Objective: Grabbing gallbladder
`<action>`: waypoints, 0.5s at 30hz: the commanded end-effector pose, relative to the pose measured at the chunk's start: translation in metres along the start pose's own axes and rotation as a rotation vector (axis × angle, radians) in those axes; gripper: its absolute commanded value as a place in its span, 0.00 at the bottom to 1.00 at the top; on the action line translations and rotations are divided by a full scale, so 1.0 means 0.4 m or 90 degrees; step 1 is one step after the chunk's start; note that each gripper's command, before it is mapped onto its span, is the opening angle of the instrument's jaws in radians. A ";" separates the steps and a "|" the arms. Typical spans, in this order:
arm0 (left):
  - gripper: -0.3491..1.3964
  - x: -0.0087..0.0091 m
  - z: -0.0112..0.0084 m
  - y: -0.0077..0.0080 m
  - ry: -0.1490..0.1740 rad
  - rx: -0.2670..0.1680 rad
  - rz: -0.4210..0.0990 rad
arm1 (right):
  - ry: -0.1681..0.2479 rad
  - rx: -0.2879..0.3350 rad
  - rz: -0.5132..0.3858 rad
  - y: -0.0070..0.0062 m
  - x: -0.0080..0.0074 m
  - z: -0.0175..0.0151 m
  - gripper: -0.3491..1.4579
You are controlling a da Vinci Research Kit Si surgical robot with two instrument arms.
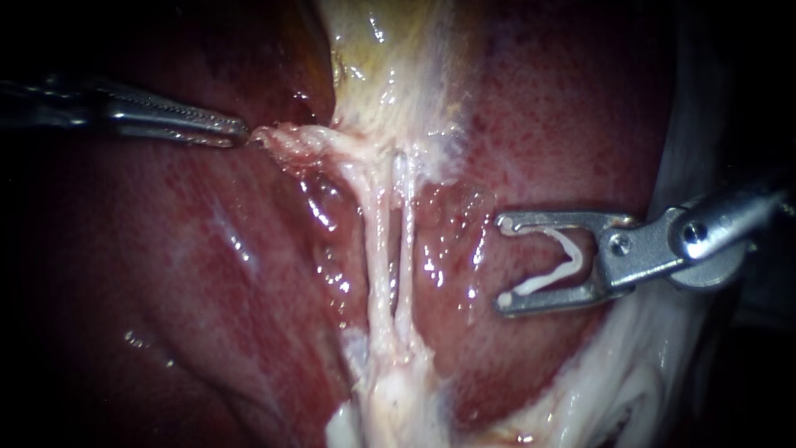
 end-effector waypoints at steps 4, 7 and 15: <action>0.11 0.0008 -0.0011 -0.0005 -0.002 -0.001 -0.001 | 0.000 0.000 0.000 0.0000 0.0000 -0.0001 0.46; 0.36 0.0015 -0.0023 -0.0010 -0.003 0.010 0.010 | 0.000 0.000 0.000 0.0000 0.0000 -0.0002 0.46; 0.65 0.0057 -0.0008 -0.0006 -0.004 0.020 0.041 | 0.000 0.000 0.000 -0.0001 -0.0001 -0.0003 0.46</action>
